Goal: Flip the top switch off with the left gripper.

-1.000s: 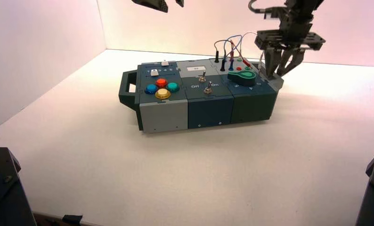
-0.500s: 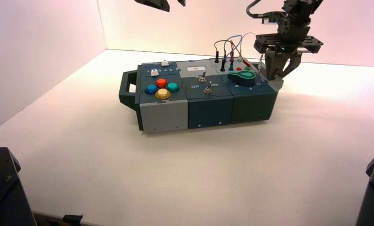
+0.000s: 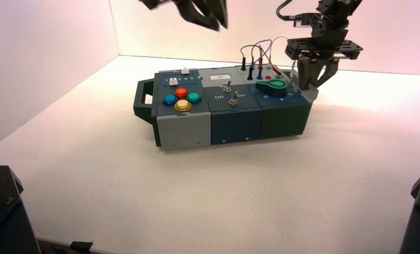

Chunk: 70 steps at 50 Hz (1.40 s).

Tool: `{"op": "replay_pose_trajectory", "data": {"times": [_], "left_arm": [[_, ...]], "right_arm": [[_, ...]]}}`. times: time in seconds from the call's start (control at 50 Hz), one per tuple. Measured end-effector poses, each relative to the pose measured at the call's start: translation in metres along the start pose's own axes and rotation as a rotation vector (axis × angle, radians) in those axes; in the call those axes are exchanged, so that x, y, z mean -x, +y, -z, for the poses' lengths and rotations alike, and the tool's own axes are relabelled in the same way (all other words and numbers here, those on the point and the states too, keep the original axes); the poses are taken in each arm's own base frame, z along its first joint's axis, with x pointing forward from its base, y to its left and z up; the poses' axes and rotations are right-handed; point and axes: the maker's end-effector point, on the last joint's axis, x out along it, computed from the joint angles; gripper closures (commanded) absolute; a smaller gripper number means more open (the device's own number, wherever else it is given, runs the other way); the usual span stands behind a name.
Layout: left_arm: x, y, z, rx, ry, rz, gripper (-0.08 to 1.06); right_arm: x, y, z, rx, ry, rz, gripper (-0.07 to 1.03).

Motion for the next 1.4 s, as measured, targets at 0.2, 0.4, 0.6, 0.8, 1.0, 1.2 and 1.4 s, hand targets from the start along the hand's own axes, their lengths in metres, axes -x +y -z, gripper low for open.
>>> {"op": "replay_pose_trajectory", "data": {"times": [0.2,0.4,0.6,0.8,1.0,1.2,1.4], "left_arm": [[-0.023,-0.002,0.006,-0.007,0.043,-0.02,0.96],[-0.039,-0.004,0.004,-0.013,0.061,-0.031,1.0],[-0.056,-0.005,0.005,-0.013,0.081,-0.043,1.0],[-0.074,-0.004,0.008,-0.016,0.11,-0.063,1.0],[-0.091,-0.003,0.011,-0.017,0.138,-0.082,1.0],[-0.1,0.004,0.012,-0.008,0.157,-0.106,1.0],[-0.106,0.016,0.011,0.011,0.165,-0.128,1.0]], "right_arm": [[0.0,0.0,0.0,0.0,0.0,0.0,0.98],[0.0,0.0,0.0,0.0,0.0,-0.001,0.98],[0.0,0.0,0.0,-0.001,0.001,-0.001,0.98],[-0.001,0.0,0.0,-0.001,0.003,-0.001,0.98],[0.0,0.0,0.0,0.0,0.001,-0.001,0.98],[0.0,0.0,0.0,0.002,0.001,-0.001,0.98],[0.0,0.0,-0.001,0.002,0.003,-0.001,0.98]]}}
